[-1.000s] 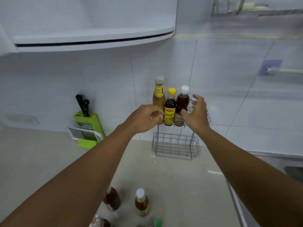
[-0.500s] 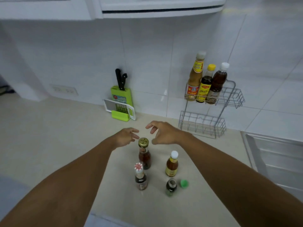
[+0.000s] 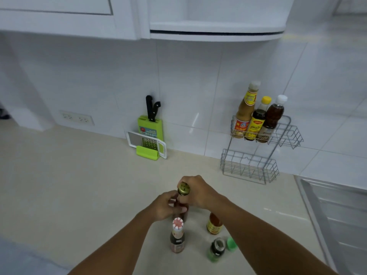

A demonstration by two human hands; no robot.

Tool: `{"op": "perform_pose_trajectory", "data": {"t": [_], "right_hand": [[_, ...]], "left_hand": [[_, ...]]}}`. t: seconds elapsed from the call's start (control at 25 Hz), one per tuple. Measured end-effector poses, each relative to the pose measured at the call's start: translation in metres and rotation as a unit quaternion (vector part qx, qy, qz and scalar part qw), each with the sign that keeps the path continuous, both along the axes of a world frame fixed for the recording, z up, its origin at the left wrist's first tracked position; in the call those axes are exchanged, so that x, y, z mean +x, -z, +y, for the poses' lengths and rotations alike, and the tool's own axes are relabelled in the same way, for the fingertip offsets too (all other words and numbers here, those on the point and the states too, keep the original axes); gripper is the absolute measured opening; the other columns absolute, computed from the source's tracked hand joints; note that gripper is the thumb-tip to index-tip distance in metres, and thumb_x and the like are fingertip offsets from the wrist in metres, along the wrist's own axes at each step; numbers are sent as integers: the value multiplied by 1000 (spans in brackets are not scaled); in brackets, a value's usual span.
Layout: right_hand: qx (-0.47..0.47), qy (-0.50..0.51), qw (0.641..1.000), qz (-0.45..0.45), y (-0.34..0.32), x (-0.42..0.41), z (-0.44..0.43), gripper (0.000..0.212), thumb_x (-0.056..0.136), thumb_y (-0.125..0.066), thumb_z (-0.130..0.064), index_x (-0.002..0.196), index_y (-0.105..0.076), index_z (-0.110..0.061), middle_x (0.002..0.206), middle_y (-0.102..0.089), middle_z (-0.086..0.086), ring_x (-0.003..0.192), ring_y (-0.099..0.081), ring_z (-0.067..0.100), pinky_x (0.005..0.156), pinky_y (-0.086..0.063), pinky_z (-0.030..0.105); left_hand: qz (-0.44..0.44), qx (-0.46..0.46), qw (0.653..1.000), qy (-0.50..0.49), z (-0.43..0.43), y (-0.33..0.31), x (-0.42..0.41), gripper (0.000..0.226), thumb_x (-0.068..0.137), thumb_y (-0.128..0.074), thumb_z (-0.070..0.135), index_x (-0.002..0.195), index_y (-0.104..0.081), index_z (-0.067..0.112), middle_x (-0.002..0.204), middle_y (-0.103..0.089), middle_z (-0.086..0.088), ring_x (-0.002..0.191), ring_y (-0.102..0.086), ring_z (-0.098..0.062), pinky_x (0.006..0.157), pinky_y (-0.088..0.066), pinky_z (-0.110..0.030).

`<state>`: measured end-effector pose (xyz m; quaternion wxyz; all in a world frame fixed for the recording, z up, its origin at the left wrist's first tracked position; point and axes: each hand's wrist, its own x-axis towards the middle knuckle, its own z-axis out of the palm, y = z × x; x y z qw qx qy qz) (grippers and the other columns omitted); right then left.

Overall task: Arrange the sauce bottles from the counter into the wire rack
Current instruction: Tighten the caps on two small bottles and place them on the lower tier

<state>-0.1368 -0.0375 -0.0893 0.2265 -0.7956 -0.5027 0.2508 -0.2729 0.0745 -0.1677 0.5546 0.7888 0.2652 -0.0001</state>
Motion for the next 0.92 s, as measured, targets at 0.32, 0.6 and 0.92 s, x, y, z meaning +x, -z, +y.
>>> {"op": "perform_pose_trajectory", "data": {"t": [0.32, 0.6, 0.92], "right_hand": [[170, -21, 984, -51, -149, 33, -13, 26, 83, -80, -37, 101, -72, -20, 72, -72, -5, 58, -68, 6, 68, -61, 30], [205, -67, 946, -244, -235, 64, -64, 41, 105, -29, -31, 114, -67, -18, 68, -61, -9, 70, -58, 7, 71, -48, 36], [249, -132, 940, -193, -262, 87, -122, 43, 96, -35, -18, 122, -68, -13, 91, -79, 7, 84, -72, 18, 77, -56, 30]], "left_hand": [[-197, 80, 976, -54, 2, -121, 59, 15, 63, -72, 14, 77, -71, 20, 74, -72, -9, 68, -65, -16, 69, -56, -39], [-142, -95, 958, 229, -40, -237, 90, 12, 62, -58, -7, 71, -50, -7, 65, -56, -22, 55, -57, -30, 63, -50, -36], [-16, -276, 877, 393, -80, -274, 114, 14, 65, -47, -6, 75, -47, 4, 61, -57, -16, 53, -59, -26, 60, -46, -34]]}}
